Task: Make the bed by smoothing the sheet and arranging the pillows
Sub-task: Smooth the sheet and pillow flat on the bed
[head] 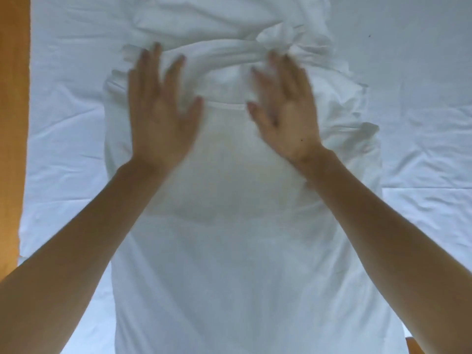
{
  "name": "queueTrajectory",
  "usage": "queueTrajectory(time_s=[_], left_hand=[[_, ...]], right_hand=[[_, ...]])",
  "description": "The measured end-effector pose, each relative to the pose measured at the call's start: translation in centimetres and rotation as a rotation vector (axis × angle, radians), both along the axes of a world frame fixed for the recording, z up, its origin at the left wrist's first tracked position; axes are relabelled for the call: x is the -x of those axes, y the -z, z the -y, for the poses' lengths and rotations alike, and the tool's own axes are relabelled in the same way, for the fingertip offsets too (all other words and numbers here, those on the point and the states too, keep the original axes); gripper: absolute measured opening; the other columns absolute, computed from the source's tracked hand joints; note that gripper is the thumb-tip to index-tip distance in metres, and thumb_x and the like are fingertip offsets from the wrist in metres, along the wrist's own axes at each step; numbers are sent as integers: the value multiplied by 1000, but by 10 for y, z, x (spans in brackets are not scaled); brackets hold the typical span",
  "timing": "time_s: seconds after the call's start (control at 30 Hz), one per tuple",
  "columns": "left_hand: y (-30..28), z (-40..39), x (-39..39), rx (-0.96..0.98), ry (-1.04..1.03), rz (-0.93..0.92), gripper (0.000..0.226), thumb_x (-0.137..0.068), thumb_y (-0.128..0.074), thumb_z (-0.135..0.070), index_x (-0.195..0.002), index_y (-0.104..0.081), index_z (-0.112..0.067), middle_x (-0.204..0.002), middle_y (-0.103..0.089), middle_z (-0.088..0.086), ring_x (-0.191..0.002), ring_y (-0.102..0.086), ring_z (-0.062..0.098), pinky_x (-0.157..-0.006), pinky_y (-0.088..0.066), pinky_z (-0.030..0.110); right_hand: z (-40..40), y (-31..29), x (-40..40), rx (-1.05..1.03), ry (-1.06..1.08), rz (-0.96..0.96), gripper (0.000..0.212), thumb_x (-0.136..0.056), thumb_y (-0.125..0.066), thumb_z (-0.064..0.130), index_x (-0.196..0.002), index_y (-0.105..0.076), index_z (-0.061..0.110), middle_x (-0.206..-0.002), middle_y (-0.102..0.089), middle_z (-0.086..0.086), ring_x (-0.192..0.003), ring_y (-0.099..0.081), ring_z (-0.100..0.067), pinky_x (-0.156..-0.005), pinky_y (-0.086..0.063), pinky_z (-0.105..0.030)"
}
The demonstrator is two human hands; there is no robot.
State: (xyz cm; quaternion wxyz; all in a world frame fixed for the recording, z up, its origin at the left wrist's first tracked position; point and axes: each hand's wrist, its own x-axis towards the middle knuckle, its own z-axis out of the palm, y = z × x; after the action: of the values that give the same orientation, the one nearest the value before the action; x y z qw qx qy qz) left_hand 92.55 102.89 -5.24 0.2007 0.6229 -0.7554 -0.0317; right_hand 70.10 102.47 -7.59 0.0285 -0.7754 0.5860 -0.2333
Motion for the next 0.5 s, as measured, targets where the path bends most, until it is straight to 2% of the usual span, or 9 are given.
queueTrajectory(time_s=[0.07, 0.13, 0.23, 0.3, 0.4, 0.5], left_hand=[[19, -10, 3, -179, 138, 161, 58, -96, -30, -49, -143, -41, -18, -154, -27, 15, -143, -21, 36, -117, -9, 48], [33, -9, -5, -359, 96, 236, 63, -95, -20, -54, -148, -32, -22, -158, -20, 12, -145, -15, 33, -118, -4, 47], [38, -2, -12, -467, -53, 234, 59, -99, -21, -50, -151, -21, -23, -160, -9, 12, -147, -6, 31, -119, 0, 46], [32, -16, -8, -436, -81, 224, 61, -99, -20, -50, -152, -20, -20, -159, -8, 18, -146, -6, 34, -119, 0, 48], [19, -66, 0, -358, -21, 169, 63, -97, -19, -49, -151, -20, -16, -157, -10, 23, -145, -9, 37, -118, -4, 50], [19, -136, -5, -347, 56, 153, 61, -98, -22, -46, -152, -21, -16, -159, -10, 17, -147, -9, 32, -119, -4, 48]], right_hand=[[-13, 15, -6, -318, -57, -78, 55, -96, -32, 51, -145, -41, 27, -157, -28, -8, -146, -21, -27, -117, -11, -46], [-11, 26, 0, -517, 87, -145, 59, -97, -21, 54, -151, -26, 29, -161, -14, -2, -149, -9, -20, -118, -2, -45], [-5, 26, 0, -576, 179, -210, 55, -102, -17, 47, -153, -16, 28, -162, -5, 0, -149, 0, -20, -118, 5, -45], [-15, 17, -7, -606, 179, -173, 55, -102, -18, 47, -154, -13, 28, -162, -3, -3, -149, 2, -21, -118, 6, -46], [-62, 5, -5, -672, 153, -103, 60, -99, -19, 54, -154, -7, 31, -162, 1, -4, -149, 4, -23, -119, 3, -45], [-133, 3, 10, -655, 127, -128, 68, -94, -13, 61, -154, -3, 31, -162, 2, -4, -149, 4, -24, -119, 3, -41]])
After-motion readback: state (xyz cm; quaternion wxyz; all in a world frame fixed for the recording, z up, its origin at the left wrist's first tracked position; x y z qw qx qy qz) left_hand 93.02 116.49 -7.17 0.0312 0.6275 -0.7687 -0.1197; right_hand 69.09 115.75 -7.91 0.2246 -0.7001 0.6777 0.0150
